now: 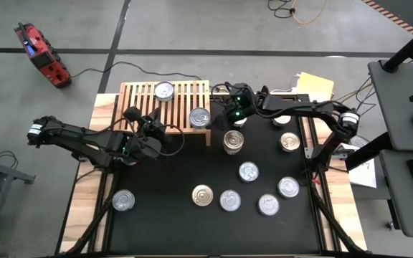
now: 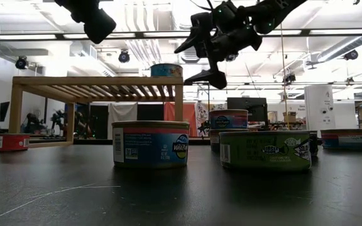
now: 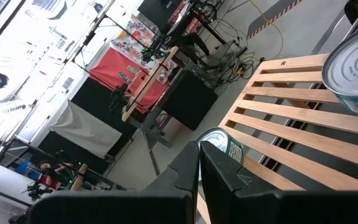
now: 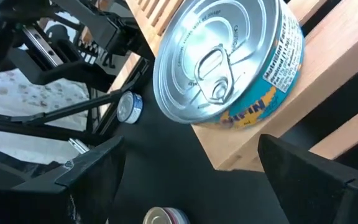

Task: Stack canned seafood by type on shelf
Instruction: Put the yellow blue tuna can on the shelf, then put the blue pink tuna can on the shelf

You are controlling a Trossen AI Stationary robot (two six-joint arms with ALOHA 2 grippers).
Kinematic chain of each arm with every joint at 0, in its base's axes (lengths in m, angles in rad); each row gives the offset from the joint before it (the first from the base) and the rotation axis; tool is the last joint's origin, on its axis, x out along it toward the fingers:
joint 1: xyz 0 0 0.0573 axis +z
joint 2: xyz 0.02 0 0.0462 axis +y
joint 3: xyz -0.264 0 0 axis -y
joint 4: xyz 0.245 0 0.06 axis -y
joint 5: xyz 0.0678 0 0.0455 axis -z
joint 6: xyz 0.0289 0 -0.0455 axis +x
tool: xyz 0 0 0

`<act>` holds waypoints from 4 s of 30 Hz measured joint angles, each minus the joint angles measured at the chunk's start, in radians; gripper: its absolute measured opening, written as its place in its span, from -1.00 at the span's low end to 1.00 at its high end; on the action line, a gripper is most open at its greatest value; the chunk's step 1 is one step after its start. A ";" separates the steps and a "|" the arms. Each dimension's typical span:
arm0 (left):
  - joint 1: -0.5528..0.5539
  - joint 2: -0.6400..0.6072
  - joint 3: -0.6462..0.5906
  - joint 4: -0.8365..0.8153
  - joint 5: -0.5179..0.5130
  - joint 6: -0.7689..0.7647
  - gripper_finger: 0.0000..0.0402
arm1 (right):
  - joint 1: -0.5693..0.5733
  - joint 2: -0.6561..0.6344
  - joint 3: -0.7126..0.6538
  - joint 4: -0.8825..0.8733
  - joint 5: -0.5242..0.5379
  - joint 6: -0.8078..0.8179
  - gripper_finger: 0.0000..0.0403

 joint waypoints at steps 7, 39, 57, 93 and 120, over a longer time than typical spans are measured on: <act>0.000 0.000 0.000 0.000 0.217 -0.025 -1.00 | 0.000 -0.059 0.000 -0.085 0.032 -0.119 0.76; -0.087 -0.002 0.000 -0.076 0.481 -0.195 -1.00 | 0.098 -0.128 -0.229 0.260 0.382 -0.872 0.19; -0.087 -0.002 0.000 -0.082 0.481 -0.195 -1.00 | 0.092 -0.085 -0.229 0.369 0.422 -0.898 -0.96; -0.163 0.158 0.000 -0.016 0.546 -0.408 -1.00 | 0.305 -0.526 -0.418 -0.266 0.612 -0.368 -0.95; -0.269 0.459 0.002 0.252 1.092 -0.313 -1.00 | 0.628 -0.254 -0.477 0.199 0.761 -0.336 -0.95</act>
